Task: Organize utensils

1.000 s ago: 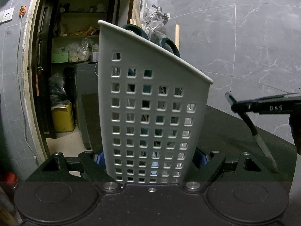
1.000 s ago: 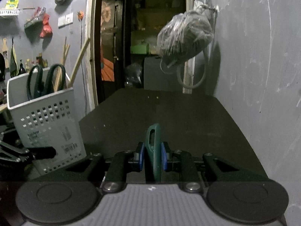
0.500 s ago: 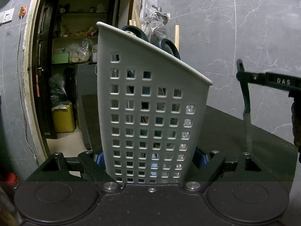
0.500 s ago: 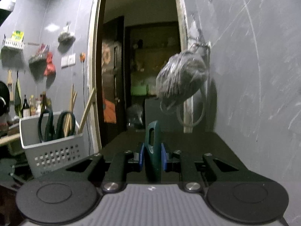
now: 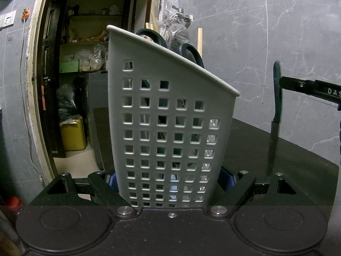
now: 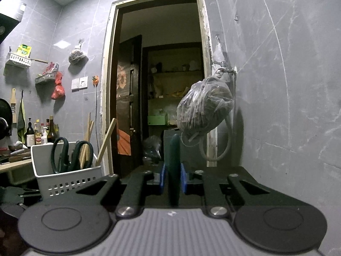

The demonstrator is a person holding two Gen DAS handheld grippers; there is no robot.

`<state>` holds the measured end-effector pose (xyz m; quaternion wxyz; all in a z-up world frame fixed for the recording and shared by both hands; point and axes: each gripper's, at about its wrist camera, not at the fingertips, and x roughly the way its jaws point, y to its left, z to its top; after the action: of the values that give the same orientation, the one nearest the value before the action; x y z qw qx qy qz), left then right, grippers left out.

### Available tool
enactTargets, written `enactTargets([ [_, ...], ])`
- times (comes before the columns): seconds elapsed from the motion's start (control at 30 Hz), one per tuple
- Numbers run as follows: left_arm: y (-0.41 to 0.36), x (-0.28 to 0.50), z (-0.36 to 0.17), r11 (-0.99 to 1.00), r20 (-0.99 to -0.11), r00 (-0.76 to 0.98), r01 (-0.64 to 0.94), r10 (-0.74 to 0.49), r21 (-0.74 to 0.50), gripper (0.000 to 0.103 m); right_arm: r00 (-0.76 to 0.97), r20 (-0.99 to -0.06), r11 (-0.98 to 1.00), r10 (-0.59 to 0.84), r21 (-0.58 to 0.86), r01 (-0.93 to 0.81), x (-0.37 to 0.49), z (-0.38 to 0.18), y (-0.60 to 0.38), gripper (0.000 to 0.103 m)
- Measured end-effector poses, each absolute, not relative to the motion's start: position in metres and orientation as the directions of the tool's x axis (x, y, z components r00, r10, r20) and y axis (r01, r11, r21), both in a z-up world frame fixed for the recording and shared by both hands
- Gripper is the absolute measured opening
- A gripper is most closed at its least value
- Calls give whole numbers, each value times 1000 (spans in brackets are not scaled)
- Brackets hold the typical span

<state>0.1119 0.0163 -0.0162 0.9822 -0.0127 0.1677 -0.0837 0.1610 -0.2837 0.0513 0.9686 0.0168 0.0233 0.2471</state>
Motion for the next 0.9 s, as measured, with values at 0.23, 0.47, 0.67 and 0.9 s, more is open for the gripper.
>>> enactTargets([
  [0.23, 16, 112, -16, 986, -328, 930, 160, -168, -51, 86, 873, -37, 874, 486, 20, -486, 152, 48, -281, 6],
  [0.47, 17, 112, -17, 985, -328, 929, 163, -173, -58, 87, 862, -127, 871, 491, 45, -490, 165, 44, -278, 8],
  [0.67, 19, 114, -18, 984, -331, 927, 165, -178, -66, 86, 824, -334, 887, 458, 102, -451, 214, 39, -272, 50],
  [0.9, 21, 119, -19, 983, -339, 922, 170, -185, -76, 86, 761, -516, 919, 395, 201, -340, 310, 22, -259, 56],
])
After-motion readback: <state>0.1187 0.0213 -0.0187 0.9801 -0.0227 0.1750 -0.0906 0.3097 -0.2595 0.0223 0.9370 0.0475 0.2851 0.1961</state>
